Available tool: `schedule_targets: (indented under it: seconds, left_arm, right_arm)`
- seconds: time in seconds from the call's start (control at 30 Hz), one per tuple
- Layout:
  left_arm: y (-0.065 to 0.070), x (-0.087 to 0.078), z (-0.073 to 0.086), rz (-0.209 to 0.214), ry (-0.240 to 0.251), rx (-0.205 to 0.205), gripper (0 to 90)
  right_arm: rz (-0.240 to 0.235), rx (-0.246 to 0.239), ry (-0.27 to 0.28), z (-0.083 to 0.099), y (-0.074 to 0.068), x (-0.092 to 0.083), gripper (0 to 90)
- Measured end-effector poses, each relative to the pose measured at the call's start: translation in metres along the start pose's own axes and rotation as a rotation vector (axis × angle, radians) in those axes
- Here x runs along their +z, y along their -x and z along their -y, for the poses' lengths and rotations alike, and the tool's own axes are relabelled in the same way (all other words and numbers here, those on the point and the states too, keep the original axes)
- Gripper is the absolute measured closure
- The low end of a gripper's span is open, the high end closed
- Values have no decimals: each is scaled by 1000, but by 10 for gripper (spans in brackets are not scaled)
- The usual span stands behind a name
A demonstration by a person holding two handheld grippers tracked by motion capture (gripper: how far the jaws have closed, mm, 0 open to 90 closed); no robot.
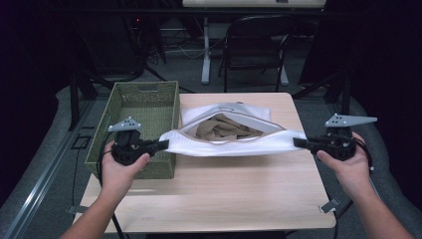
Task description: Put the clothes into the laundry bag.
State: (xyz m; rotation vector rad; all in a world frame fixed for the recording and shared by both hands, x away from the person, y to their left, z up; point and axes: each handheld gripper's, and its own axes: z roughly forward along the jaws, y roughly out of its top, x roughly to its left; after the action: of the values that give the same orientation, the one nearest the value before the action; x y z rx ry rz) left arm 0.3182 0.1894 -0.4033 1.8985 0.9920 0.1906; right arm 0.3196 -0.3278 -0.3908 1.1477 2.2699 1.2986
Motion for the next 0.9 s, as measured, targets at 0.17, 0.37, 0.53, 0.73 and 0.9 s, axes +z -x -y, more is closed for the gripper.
schedule_targets:
  seconds: [0.17,0.37,0.53,0.73,0.9]
  left_arm:
    - [4,1,22,10,0,-6,843]
    - [13,7,53,0,-15,22,839]
    - [16,11,77,8,-9,-8,837]
    - [16,20,109,6,-27,-35,829]
    - [16,27,131,3,-58,-46,807]
  right_arm:
    - [-6,6,3,23,-7,3,818]
    - [-7,72,63,59,-13,9,811]
    - [-61,94,-61,88,-12,7,804]
    - [-18,78,-14,118,-27,23,781]
    - [2,70,-20,132,-36,28,762]
